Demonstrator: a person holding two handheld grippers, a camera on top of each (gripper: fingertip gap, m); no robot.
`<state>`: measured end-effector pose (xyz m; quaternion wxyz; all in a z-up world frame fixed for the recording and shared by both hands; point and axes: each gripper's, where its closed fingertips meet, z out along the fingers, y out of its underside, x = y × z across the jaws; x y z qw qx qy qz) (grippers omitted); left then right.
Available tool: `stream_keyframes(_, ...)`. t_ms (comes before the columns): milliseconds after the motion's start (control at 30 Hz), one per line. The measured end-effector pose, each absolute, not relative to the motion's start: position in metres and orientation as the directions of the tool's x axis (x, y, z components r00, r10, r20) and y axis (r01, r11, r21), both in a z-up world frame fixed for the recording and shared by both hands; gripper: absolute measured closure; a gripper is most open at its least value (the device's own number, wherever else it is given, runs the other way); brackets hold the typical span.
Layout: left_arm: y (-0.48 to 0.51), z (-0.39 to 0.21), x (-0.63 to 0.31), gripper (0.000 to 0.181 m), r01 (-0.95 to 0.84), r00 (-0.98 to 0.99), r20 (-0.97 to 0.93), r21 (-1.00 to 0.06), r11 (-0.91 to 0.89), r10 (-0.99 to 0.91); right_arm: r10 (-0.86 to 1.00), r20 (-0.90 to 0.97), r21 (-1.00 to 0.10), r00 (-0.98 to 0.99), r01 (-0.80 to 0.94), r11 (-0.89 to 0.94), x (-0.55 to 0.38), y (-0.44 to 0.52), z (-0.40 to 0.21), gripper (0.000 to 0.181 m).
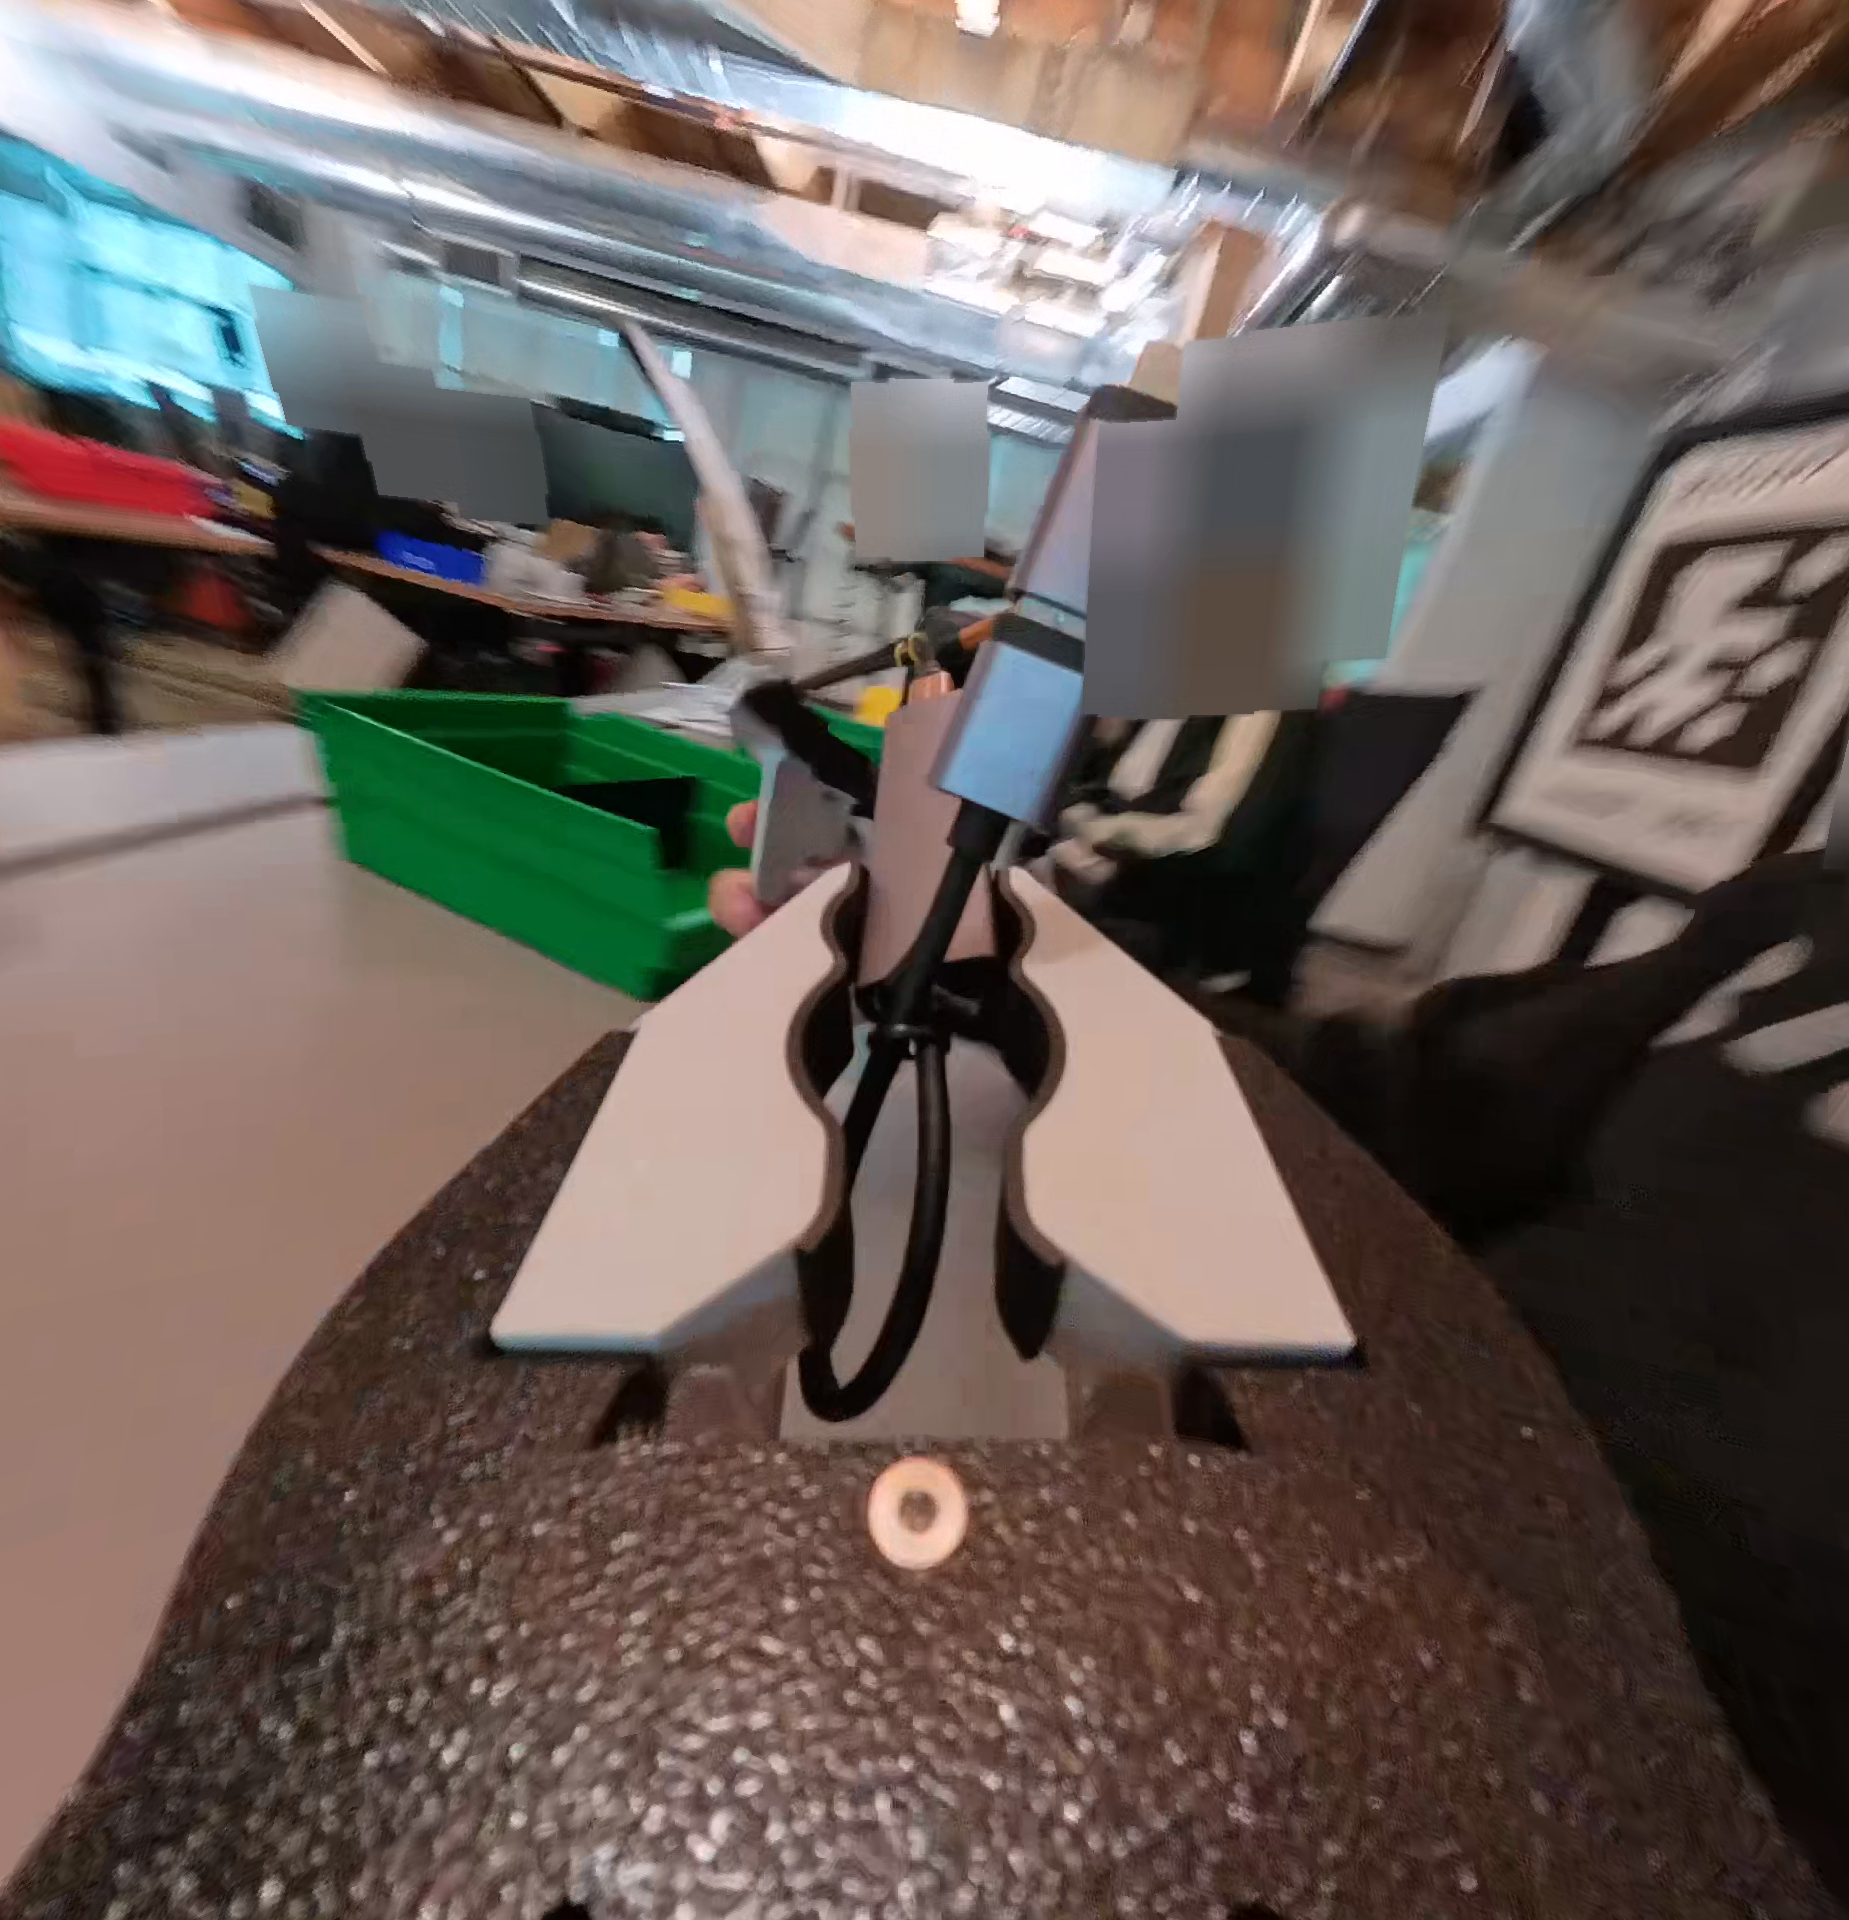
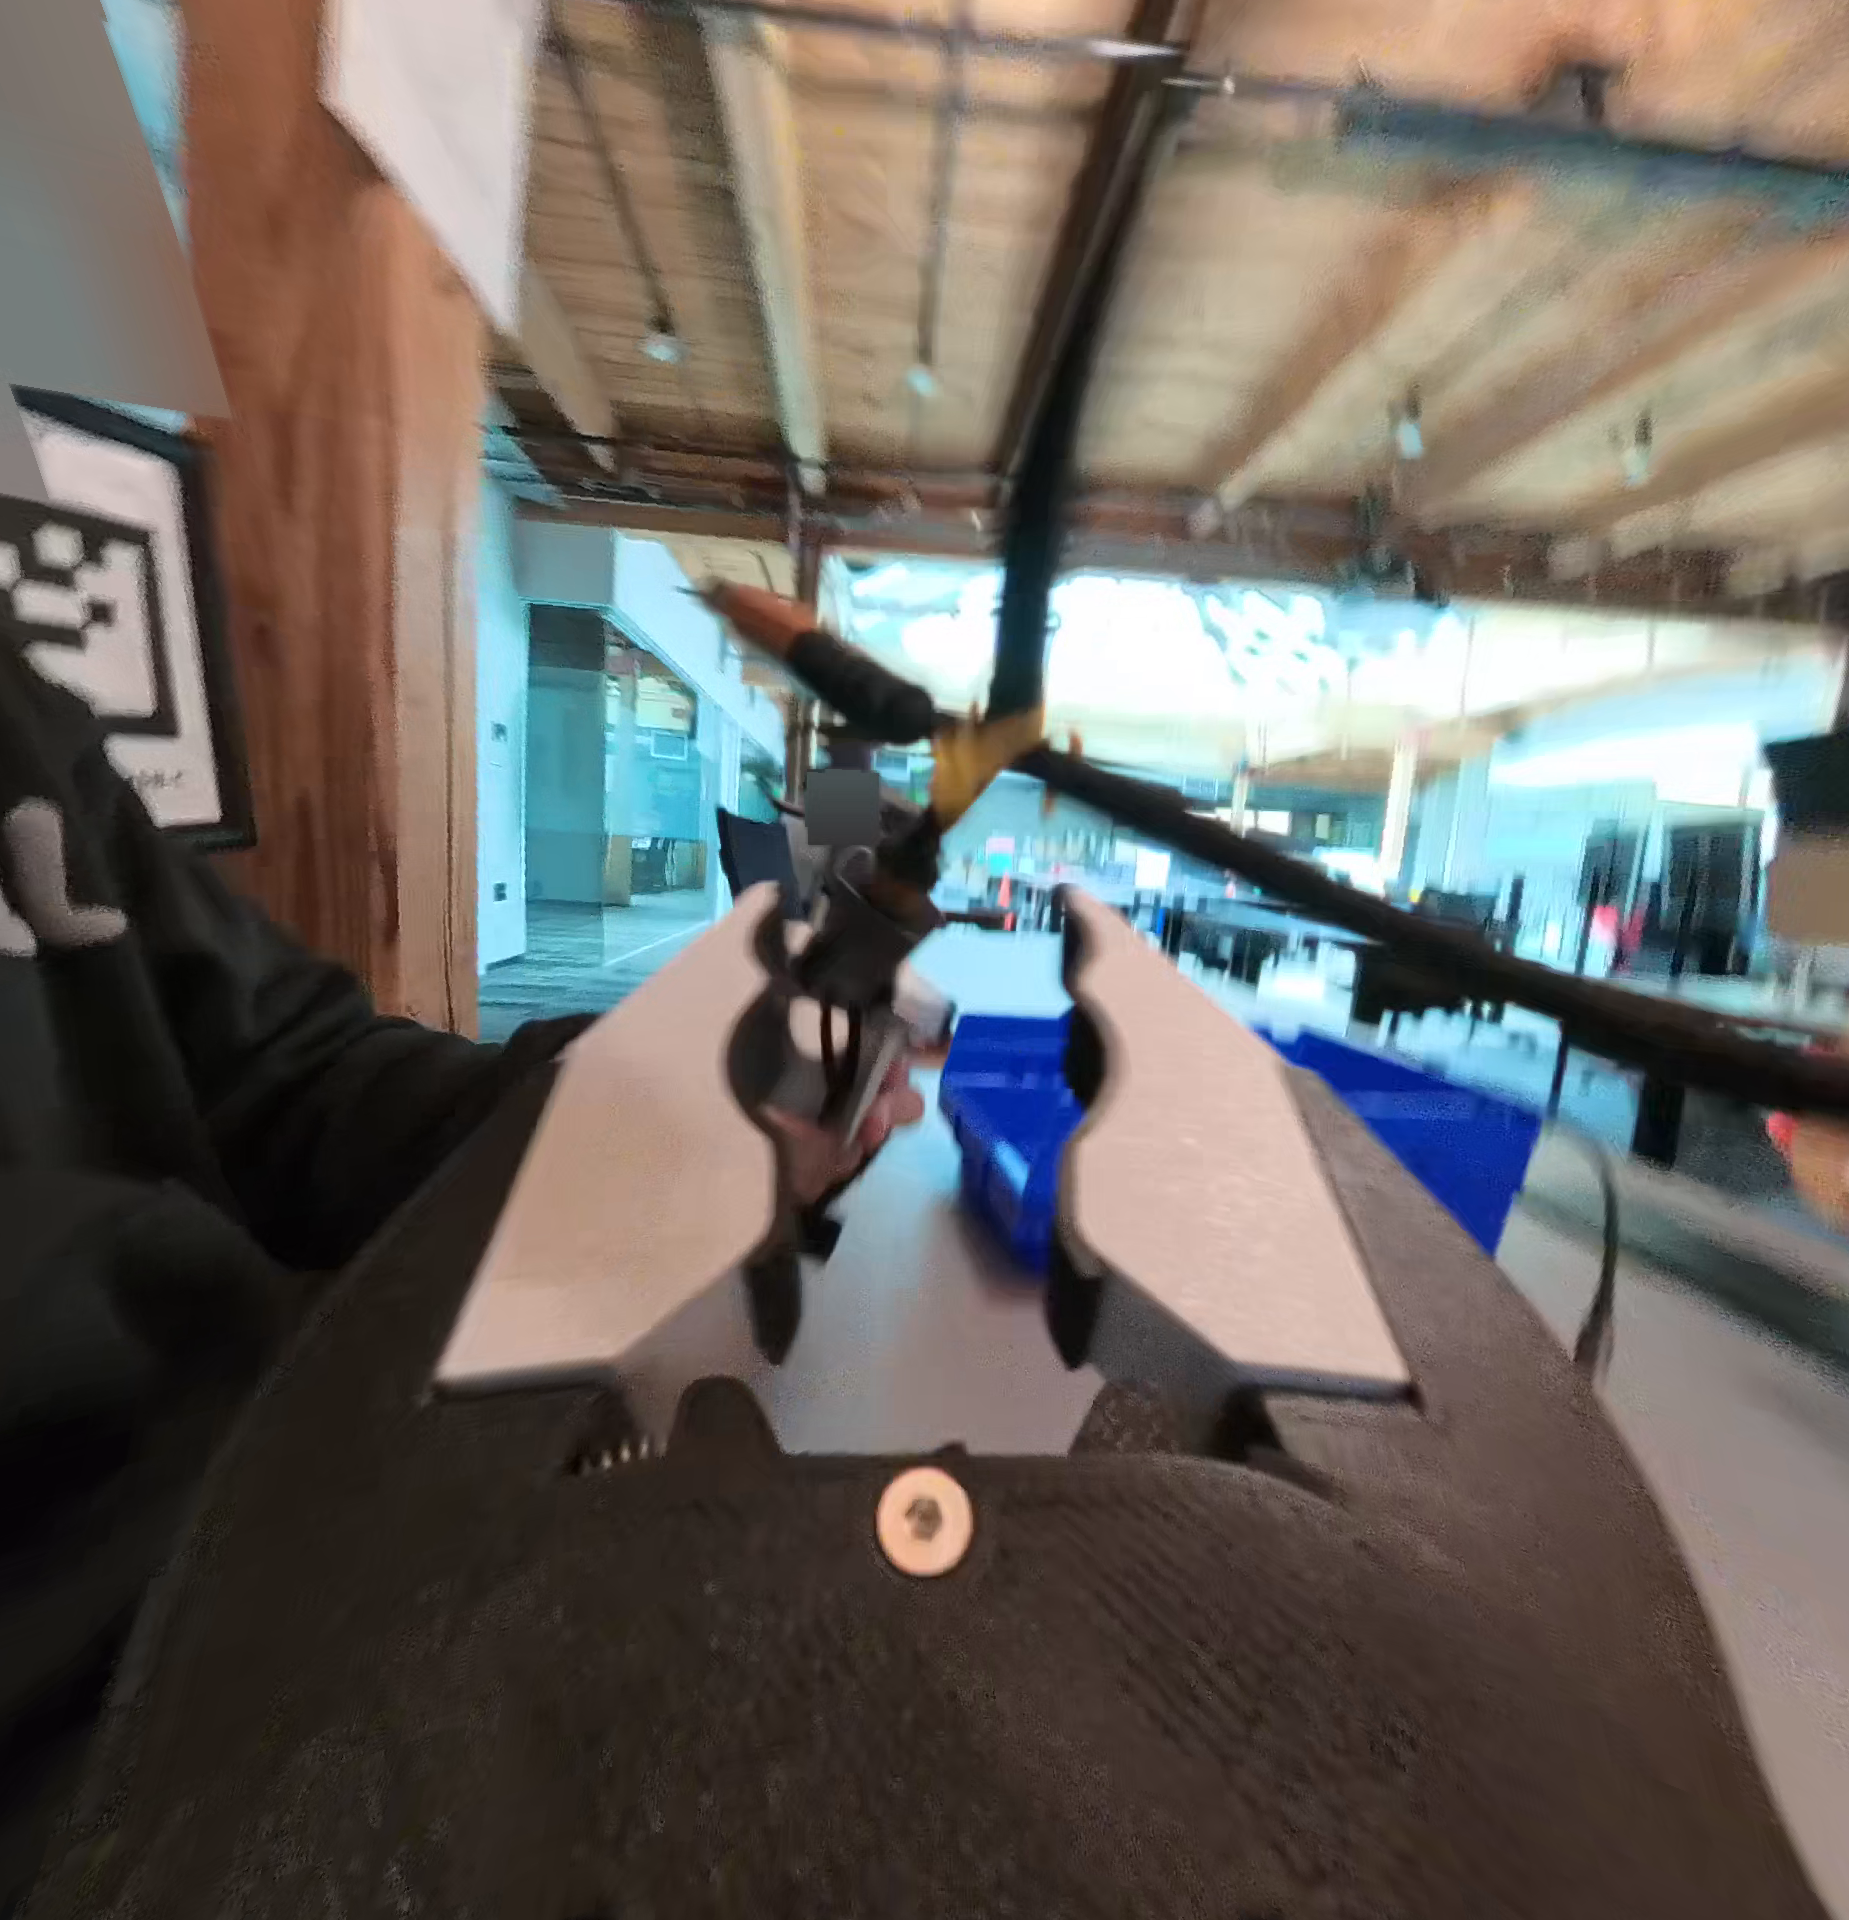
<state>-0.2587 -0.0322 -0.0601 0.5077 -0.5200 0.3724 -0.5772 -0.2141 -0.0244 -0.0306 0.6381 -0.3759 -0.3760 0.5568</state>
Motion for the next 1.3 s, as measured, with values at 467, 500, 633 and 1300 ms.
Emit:
stream_keyframes(467,-0.024,-0.107,-0.309,0.16,-0.132,0.217,-0.332,-0.942,0.31,-0.918,0.918,0.029,-0.968,0.396,-0.218,0.124,-0.114,-0.014,-0.002,0.089)
stream_keyframes(500,-0.029,-0.109,-0.305,0.16,-0.122,0.192,-0.332,-0.942,0.314,-0.923,0.919,0.101,-0.974,0.381,-0.149,0.169,-0.131,-0.022,-0.004,0.092)
stream_keyframes(633,-0.046,-0.11,-0.292,0.16,-0.101,0.115,-0.354,-0.934,0.344,-0.928,0.95,0.24,-0.967,0.198,0.138,0.215,-0.205,-0.041,-0.055,0.096)
stream_keyframes(1300,-0.043,-0.118,-0.301,0.16,-0.064,0.112,-0.32,-0.947,0.314,-0.941,0.998,-0.059,-0.984,0.014,0.168,-0.06,-0.253,-0.033,-0.134,0.17)
